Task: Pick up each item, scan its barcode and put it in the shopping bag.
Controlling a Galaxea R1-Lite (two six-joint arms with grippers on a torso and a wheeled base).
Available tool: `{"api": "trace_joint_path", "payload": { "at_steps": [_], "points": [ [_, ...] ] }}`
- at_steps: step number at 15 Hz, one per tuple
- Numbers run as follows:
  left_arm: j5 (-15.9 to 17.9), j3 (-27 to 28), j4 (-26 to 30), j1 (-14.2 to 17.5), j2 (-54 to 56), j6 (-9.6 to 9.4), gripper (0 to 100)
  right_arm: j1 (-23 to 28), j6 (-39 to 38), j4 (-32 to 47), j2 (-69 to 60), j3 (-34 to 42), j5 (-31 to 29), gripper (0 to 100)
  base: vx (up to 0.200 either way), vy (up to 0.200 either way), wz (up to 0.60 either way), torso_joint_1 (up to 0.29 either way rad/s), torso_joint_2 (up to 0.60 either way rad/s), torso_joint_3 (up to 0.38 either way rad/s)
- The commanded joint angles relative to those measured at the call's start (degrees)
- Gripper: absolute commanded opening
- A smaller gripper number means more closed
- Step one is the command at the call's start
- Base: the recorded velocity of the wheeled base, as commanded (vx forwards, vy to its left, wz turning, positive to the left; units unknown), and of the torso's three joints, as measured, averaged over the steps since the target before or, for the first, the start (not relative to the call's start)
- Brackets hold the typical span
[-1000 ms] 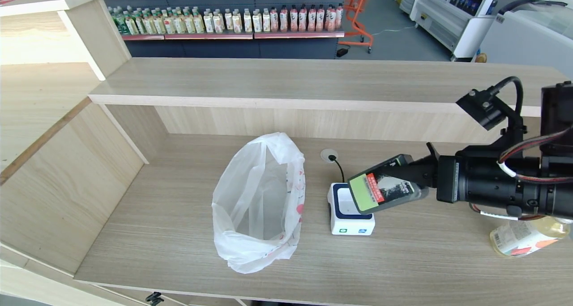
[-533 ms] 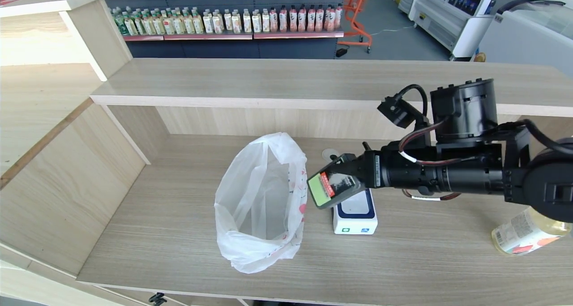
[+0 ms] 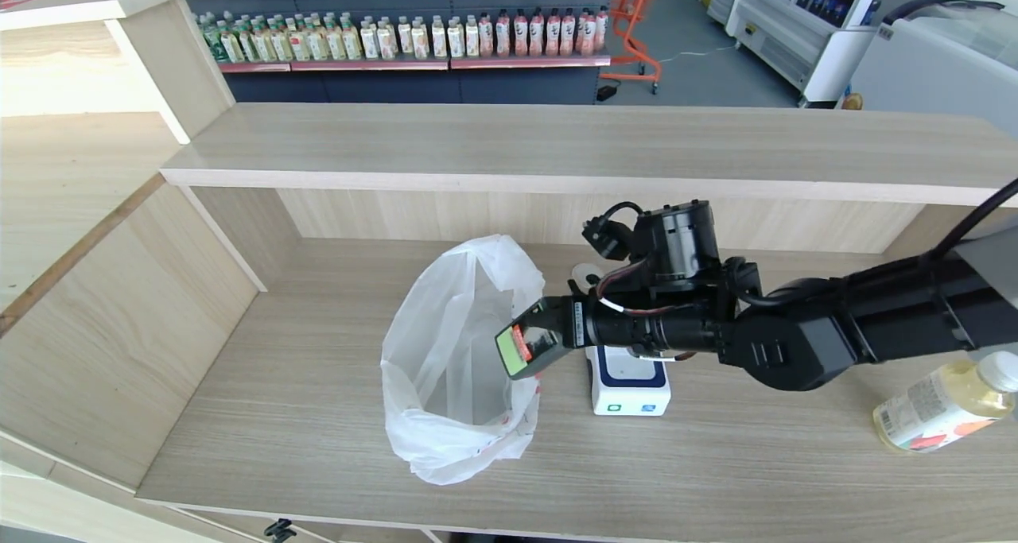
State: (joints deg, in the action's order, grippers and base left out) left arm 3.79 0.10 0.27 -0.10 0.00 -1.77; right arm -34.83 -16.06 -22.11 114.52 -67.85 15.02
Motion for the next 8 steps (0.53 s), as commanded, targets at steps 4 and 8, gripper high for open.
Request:
{"api": "trace_joint_path", "payload": {
  "at_steps": [4, 8],
  "points": [
    [0.0, 0.0, 0.0, 0.0, -0.1, 0.01, 100, -1.6, 3.0, -2.1, 8.6, -3.8, -0.2, 0, 0.0, 0.0, 0.0, 0.0, 0.0, 0.0],
    [0.0, 0.0, 0.0, 0.0, -0.1, 0.01, 100, -2.3, 10.6, -3.3, 10.9, -5.8, -0.3, 0, 0.0, 0.0, 0.0, 0.0, 0.0, 0.0]
  ]
}}
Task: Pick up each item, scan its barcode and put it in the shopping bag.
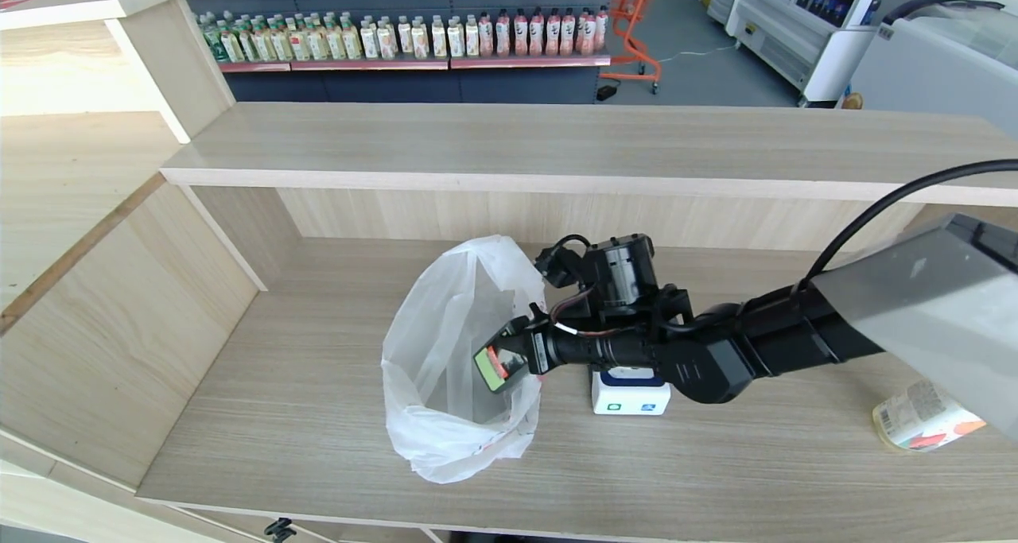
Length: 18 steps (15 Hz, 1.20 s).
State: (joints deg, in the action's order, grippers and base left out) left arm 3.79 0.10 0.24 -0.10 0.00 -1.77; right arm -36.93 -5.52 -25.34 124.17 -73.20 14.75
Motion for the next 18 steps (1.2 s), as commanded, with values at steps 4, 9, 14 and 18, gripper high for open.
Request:
{"api": "trace_joint_path", "payload": {
  "at_steps": [4, 9, 14, 18],
  "points": [
    [0.0, 0.0, 0.0, 0.0, -0.1, 0.01, 100, -0.3, 7.0, -0.8, 2.6, -0.7, 0.2, 0, 0.0, 0.0, 0.0, 0.0, 0.0, 0.0],
    [0.0, 0.0, 0.0, 0.0, -0.1, 0.01, 100, -0.4, 5.3, -4.9, 2.1, -1.2, 2.6, 100, 0.0, 0.0, 0.0, 0.0, 0.0, 0.0],
    [0.0, 0.0, 0.0, 0.0, -0.1, 0.01, 100, 2.1, -4.3, -3.3, -7.1, 3.9, 5.9, 100, 0.0, 0.0, 0.0, 0.0, 0.0, 0.0],
    [0.0, 0.0, 0.0, 0.0, -0.1, 0.01, 100, 7.0, -6.4, -3.0, -21.2, 17.0, 6.4, 100, 0.0, 0.0, 0.0, 0.0, 0.0, 0.0]
  ]
}}
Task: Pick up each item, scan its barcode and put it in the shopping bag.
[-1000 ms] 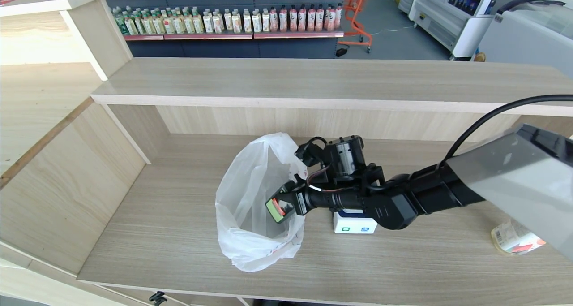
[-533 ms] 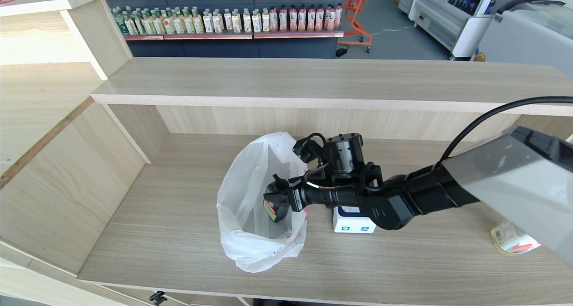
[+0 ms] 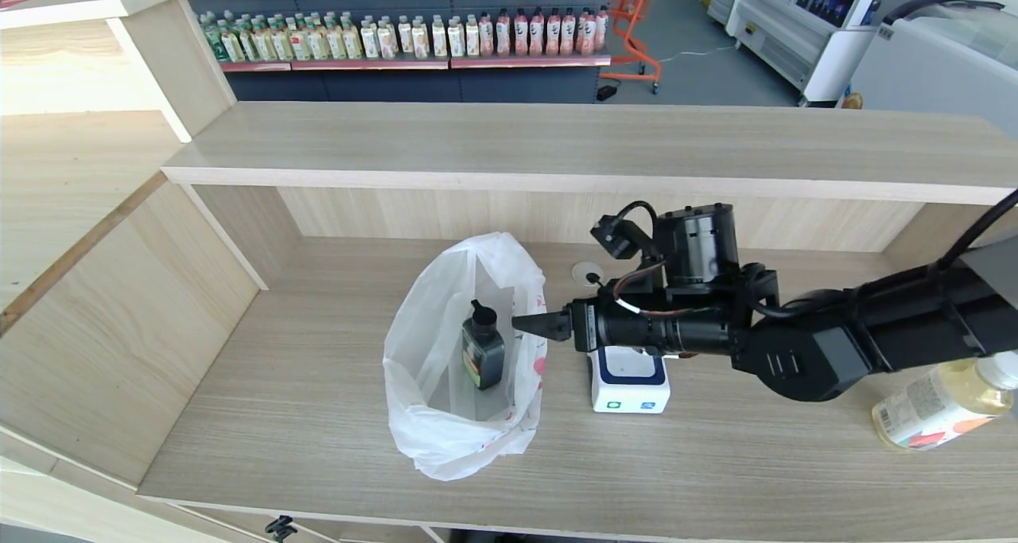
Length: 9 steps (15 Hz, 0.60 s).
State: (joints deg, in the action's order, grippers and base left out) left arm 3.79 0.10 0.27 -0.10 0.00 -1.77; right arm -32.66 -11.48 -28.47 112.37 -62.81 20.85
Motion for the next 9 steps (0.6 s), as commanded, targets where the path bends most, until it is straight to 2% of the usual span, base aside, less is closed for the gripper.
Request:
{"api": "trace_joint_path", "payload": {
  "at_steps": [1, 4, 5, 6, 8, 9],
  "points": [
    [0.0, 0.0, 0.0, 0.0, -0.1, 0.01, 100, 4.9, -0.1, 1.1, -16.4, 13.1, 0.8, 100, 0.0, 0.0, 0.0, 0.0, 0.0, 0.0],
    [0.0, 0.0, 0.0, 0.0, -0.1, 0.01, 100, 9.8, 1.6, 8.8, -32.3, 23.7, -0.1, 100, 0.0, 0.0, 0.0, 0.0, 0.0, 0.0],
    [0.0, 0.0, 0.0, 0.0, -0.1, 0.01, 100, 12.1, 5.9, 12.0, -36.7, 25.3, -1.5, 100, 0.0, 0.0, 0.0, 0.0, 0.0, 0.0],
    [0.0, 0.0, 0.0, 0.0, -0.1, 0.01, 100, 14.3, 11.0, 16.2, -40.4, 25.6, -4.8, 100, 0.0, 0.0, 0.0, 0.0, 0.0, 0.0],
    [0.0, -0.1, 0.0, 0.0, -0.1, 0.01, 100, 15.2, 11.7, 17.7, -43.9, 27.1, -11.8, 100, 0.0, 0.0, 0.0, 0.0, 0.0, 0.0],
    [0.0, 0.0, 0.0, 0.0, -0.1, 0.01, 100, 17.6, 11.7, 17.7, -46.9, 29.6, -16.3, 100, 0.0, 0.0, 0.0, 0.0, 0.0, 0.0]
  ]
}}
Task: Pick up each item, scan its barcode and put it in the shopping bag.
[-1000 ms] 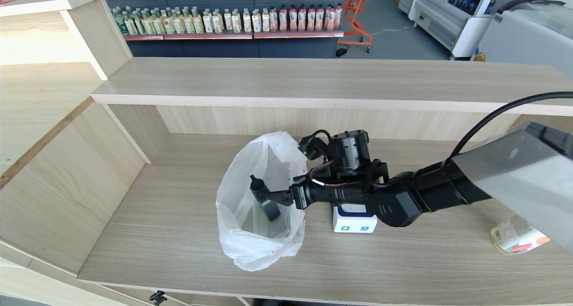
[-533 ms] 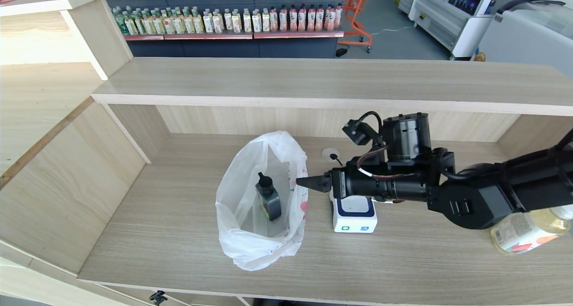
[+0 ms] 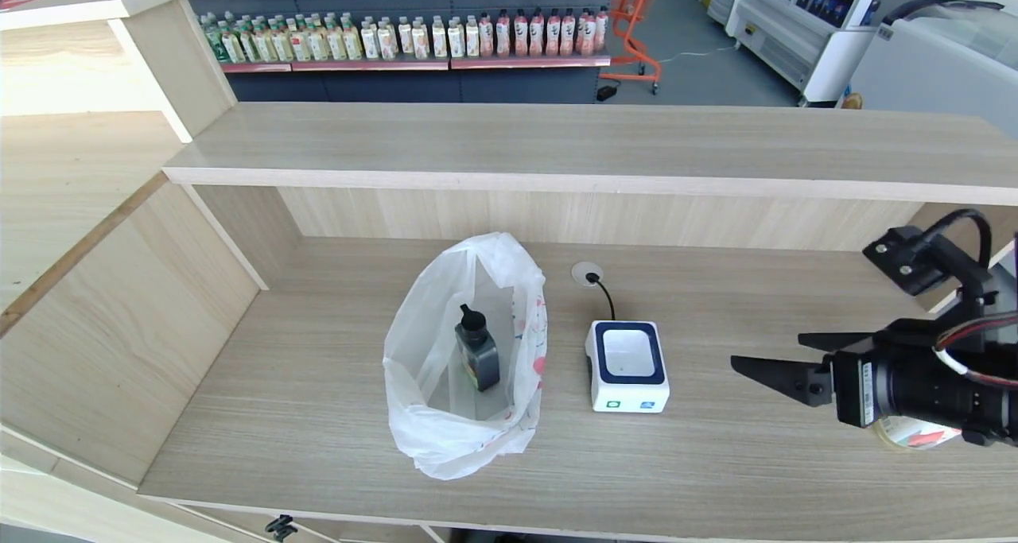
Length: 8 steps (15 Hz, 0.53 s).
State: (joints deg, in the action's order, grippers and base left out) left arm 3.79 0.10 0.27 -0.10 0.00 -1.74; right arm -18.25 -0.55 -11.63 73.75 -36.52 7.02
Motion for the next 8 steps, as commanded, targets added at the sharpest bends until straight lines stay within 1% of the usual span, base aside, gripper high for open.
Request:
{"api": "trace_joint_path", "payload": {
  "at_steps": [1, 2, 3, 5, 8],
  "points": [
    [0.0, 0.0, 0.0, 0.0, -0.1, -0.01, 100, 5.2, 0.4, 0.9, -10.6, 4.8, -2.5, 100, 0.0, 0.0, 0.0, 0.0, 0.0, 0.0],
    [0.0, 0.0, 0.0, 0.0, -0.1, -0.01, 100, 7.7, 0.1, 1.1, -12.3, 6.1, -2.5, 100, 0.0, 0.0, 0.0, 0.0, 0.0, 0.0],
    [0.0, 0.0, 0.0, 0.0, -0.1, -0.01, 100, 8.9, 0.0, 1.1, -13.5, 7.1, -2.4, 100, 0.0, 0.0, 0.0, 0.0, 0.0, 0.0],
    [0.0, 0.0, 0.0, 0.0, -0.1, 0.07, 100, 10.1, -0.9, 1.0, -14.7, 8.0, -2.5, 100, 0.0, 0.0, 0.0, 0.0, 0.0, 0.0],
    [0.0, 0.0, 0.0, 0.0, -0.1, -0.01, 100, 11.7, -0.9, 1.0, -14.6, 7.0, -2.5, 100, -0.2, 0.0, 0.0, 0.007, 0.01, 0.001]
  ]
}}
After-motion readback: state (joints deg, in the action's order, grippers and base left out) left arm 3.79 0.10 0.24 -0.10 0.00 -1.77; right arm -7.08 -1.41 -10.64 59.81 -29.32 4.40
